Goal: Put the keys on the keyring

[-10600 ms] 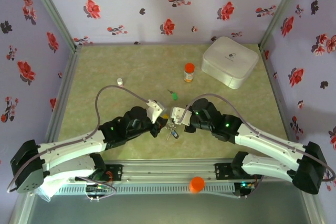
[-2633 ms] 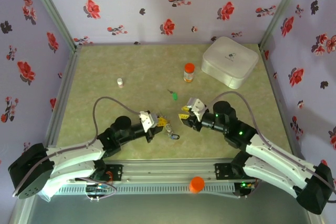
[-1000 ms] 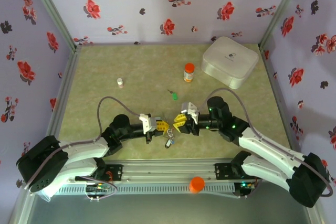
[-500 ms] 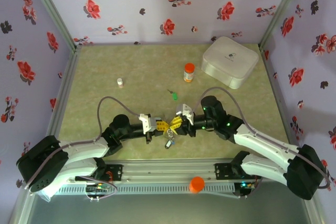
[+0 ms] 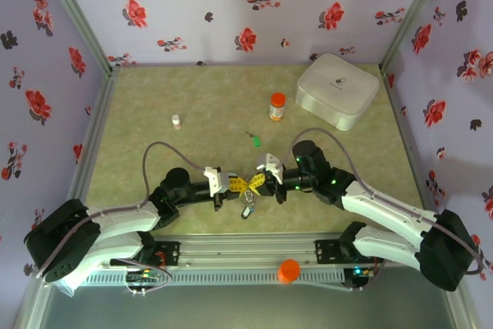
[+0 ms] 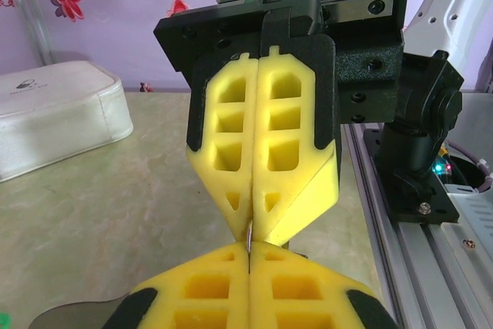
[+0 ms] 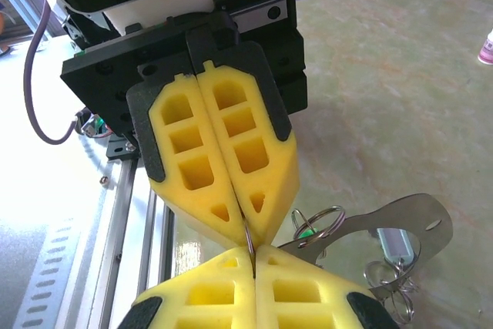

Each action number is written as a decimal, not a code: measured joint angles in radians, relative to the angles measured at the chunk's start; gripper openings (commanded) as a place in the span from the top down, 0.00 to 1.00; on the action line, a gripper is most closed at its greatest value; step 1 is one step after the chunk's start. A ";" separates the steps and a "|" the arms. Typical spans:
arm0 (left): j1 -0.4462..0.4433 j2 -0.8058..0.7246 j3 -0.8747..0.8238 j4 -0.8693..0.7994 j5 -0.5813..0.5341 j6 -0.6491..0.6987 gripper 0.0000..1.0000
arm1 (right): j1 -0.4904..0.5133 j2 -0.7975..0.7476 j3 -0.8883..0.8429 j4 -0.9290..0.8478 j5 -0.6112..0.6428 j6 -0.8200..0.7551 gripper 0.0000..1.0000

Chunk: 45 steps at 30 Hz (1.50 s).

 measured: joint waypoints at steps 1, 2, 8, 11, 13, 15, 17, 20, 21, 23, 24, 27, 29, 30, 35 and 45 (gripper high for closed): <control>0.000 -0.001 0.000 -0.003 -0.005 -0.003 0.75 | 0.003 0.000 0.005 -0.013 0.003 -0.004 1.00; 0.000 -0.006 0.000 -0.011 -0.010 -0.001 0.72 | 0.006 -0.002 0.010 -0.029 0.008 -0.011 1.00; 0.000 -0.082 0.004 -0.131 -0.047 0.009 0.61 | 0.014 -0.010 0.087 -0.179 0.070 -0.076 1.00; 0.000 -0.125 0.022 -0.233 -0.058 0.026 0.58 | 0.028 -0.002 0.142 -0.259 0.111 -0.116 1.00; 0.000 -0.145 0.040 -0.294 -0.066 0.037 0.58 | 0.035 0.009 0.171 -0.298 0.127 -0.138 1.00; 0.000 -0.164 0.054 -0.350 -0.073 0.052 0.57 | 0.041 0.024 0.195 -0.338 0.139 -0.161 1.00; 0.000 -0.176 0.065 -0.401 -0.078 0.062 0.57 | 0.045 0.039 0.216 -0.372 0.150 -0.181 1.00; 0.000 -0.180 0.084 -0.461 -0.085 0.073 0.57 | 0.055 0.063 0.247 -0.417 0.167 -0.209 1.00; 0.000 -0.182 0.087 -0.475 -0.088 0.076 0.57 | 0.060 0.070 0.256 -0.428 0.172 -0.217 1.00; 0.000 -0.184 0.089 -0.492 -0.089 0.079 0.57 | 0.070 0.079 0.269 -0.446 0.181 -0.229 1.00; 0.000 -0.184 0.089 -0.499 -0.089 0.080 0.57 | 0.075 0.083 0.274 -0.454 0.185 -0.237 1.00; 0.000 -0.184 0.089 -0.514 -0.089 0.080 0.59 | 0.091 0.092 0.284 -0.472 0.196 -0.250 1.00; 0.000 -0.183 0.090 -0.520 -0.088 0.081 0.60 | 0.102 0.102 0.293 -0.478 0.205 -0.258 1.00; 0.000 -0.182 0.092 -0.521 -0.087 0.081 0.62 | 0.107 0.108 0.298 -0.480 0.211 -0.263 1.00; 0.000 -0.167 0.106 -0.517 -0.076 0.084 0.69 | 0.131 0.143 0.324 -0.494 0.237 -0.280 1.00; 0.000 -0.156 0.107 -0.509 -0.039 0.098 0.90 | 0.152 0.174 0.354 -0.517 0.274 -0.306 1.00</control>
